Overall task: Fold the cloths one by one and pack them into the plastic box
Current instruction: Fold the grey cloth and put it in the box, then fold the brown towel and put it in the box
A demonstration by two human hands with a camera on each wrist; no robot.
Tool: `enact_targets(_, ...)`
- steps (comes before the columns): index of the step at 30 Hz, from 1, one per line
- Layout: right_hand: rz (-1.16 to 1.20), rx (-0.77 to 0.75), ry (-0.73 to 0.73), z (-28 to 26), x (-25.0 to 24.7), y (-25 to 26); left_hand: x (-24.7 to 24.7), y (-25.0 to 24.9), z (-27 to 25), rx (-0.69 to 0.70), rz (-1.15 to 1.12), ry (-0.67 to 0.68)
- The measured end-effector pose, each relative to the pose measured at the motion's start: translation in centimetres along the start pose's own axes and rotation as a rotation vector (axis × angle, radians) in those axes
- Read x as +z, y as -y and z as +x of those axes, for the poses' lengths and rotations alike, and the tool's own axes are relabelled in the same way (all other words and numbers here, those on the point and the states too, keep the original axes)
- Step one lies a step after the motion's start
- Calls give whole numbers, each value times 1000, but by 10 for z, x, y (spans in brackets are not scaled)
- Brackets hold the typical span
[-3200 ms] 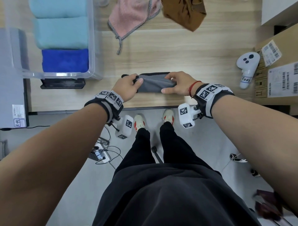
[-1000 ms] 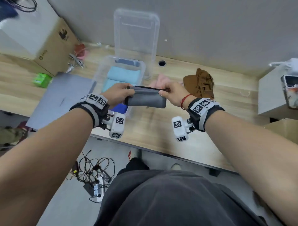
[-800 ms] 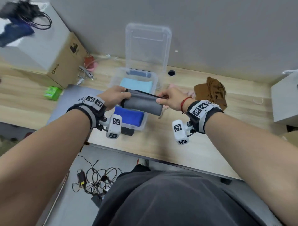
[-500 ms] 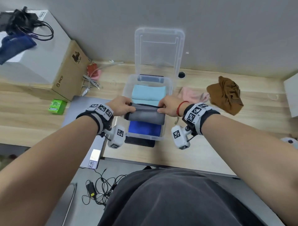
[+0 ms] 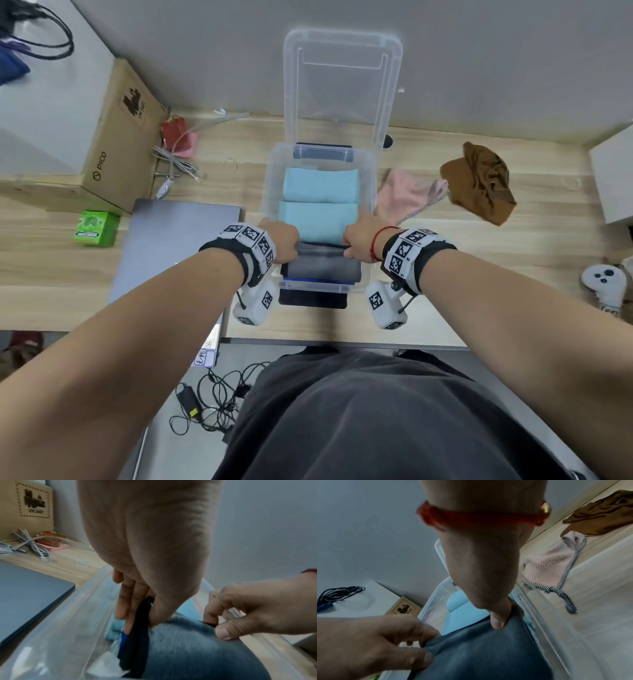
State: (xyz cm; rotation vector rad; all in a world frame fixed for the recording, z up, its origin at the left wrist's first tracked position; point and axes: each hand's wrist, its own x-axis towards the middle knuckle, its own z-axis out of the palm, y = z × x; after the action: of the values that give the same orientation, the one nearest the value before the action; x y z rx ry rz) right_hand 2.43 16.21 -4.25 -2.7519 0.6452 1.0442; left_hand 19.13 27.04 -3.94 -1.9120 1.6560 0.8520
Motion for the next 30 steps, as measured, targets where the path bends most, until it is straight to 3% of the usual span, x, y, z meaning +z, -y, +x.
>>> enact_targets(4,-64,56,-135,5,13,4,9,2,3,21,60,-42)
enact_targets(8,115,-23,-329,2,10,0,14,8,4,110,-135,-279)
enact_targets(11,302,-126,-230,-2,-2,1,12,9,1,206,-140,-408)
enact_targets(16,294,-99,-48,5,5,8,19,6,7,175,-106,-204)
enact_targets(24,122,-20,-46,21,19,19,27,3,20,138,94,-126)
enact_targets(30,-14,-10,-75,24,21,23,32,0,27,135,68,-104)
